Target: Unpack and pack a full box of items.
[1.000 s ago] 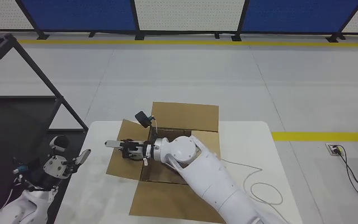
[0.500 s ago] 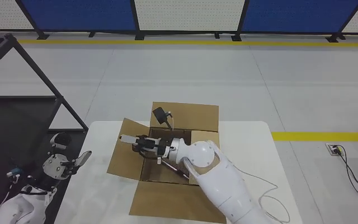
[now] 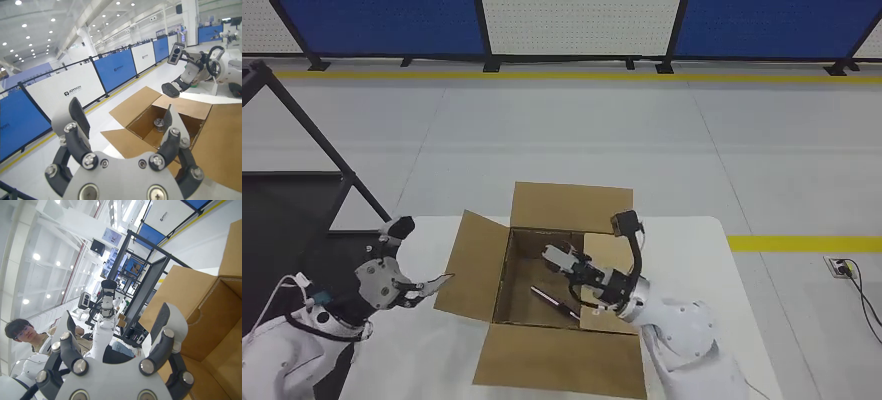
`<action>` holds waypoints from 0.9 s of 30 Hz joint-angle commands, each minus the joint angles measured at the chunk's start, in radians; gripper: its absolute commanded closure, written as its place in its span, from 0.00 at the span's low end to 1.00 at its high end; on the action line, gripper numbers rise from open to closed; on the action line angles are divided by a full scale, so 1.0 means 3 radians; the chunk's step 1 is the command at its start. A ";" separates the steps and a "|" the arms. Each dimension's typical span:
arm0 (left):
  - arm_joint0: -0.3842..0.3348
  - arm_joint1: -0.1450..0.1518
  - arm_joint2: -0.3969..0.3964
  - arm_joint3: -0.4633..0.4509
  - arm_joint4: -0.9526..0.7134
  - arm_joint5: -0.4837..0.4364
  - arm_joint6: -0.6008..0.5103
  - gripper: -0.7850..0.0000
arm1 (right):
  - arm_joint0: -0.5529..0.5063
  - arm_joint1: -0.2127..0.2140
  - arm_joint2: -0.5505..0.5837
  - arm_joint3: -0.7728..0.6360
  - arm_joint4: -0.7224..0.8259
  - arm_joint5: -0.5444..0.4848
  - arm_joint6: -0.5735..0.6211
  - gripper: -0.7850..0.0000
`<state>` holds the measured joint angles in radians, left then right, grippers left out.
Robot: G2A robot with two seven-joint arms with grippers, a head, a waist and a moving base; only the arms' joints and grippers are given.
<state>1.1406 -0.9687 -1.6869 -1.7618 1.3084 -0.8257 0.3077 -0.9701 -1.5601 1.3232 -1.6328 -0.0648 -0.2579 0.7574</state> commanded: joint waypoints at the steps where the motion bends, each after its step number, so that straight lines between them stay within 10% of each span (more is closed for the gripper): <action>1: -0.0089 0.0004 0.0131 -0.0100 0.0393 0.0054 0.0051 0.00 | -0.0213 0.0030 0.0126 -0.0186 0.0024 -0.0049 -0.0028 0.00; 12: -0.0723 0.0023 0.1000 -0.0090 0.1828 -0.0057 0.0509 0.00 | -0.1143 0.0133 0.0666 -0.0781 0.0318 -0.0285 -0.0481 0.00; 27: -0.0723 0.0023 0.1000 -0.0090 0.1828 -0.0057 0.0509 0.00 | -0.1191 0.0135 0.0689 -0.0805 0.0285 -0.0213 -0.0596 0.00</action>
<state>0.9239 -0.9619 -1.3871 -1.7888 1.8566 -0.8427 0.4604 -1.3272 -1.5195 1.5297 -1.8743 0.0206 -0.3219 0.5790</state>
